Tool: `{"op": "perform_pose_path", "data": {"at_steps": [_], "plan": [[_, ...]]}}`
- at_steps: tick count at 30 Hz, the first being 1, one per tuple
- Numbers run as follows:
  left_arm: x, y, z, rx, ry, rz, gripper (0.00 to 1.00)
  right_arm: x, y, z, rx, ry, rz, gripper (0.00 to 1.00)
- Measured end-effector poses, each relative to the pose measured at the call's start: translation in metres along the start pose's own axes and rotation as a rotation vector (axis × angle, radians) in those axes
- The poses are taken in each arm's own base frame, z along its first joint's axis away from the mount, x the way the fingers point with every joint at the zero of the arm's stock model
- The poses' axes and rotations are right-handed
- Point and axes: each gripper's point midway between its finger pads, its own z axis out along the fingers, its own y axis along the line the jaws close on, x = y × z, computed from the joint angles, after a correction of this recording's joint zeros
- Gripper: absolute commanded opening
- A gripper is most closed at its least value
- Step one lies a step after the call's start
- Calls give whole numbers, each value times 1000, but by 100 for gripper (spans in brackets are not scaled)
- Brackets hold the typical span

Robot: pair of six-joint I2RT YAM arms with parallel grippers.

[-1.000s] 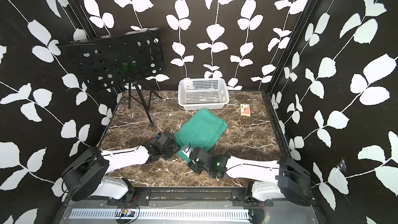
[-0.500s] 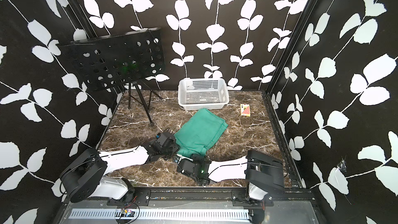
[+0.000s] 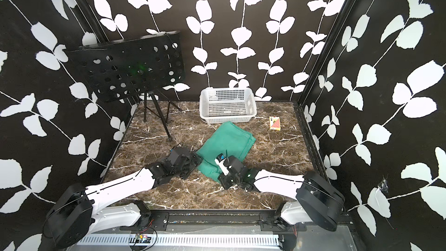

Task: Roll up the long pants
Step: Roll the long pant at the center of the board.

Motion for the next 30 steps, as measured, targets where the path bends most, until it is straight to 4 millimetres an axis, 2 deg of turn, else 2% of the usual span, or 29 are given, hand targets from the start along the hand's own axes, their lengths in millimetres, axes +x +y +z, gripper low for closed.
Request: {"op": "perform_pose_path", "data": {"at_steps": [4,7,11,13,17,21,24,25,26,30], "plan": [[12,4,3,-21,37,21,95,-3,-1,3,-159,15,163,0],[14,10,11,-46,44,25,96,-4,3,6,-263,27,247,0],[11,16,30,-88,43,29,90,-5,5,7,-371,38,344,0],[7,15,40,-95,43,28,82,-5,4,7,-405,41,382,0],[3,6,55,-73,45,24,55,-5,0,4,-444,36,451,0],[5,5,62,-65,60,25,37,-4,-4,2,-444,38,485,0],[7,2,62,-59,70,23,28,-5,-8,0,-397,38,463,15],[7,2,62,-59,73,24,27,-5,-8,-1,-364,38,441,29],[7,1,62,-60,76,23,26,-7,-9,-3,-329,36,417,38],[7,2,61,-72,79,21,24,-11,-10,-15,-161,11,266,54]]}}
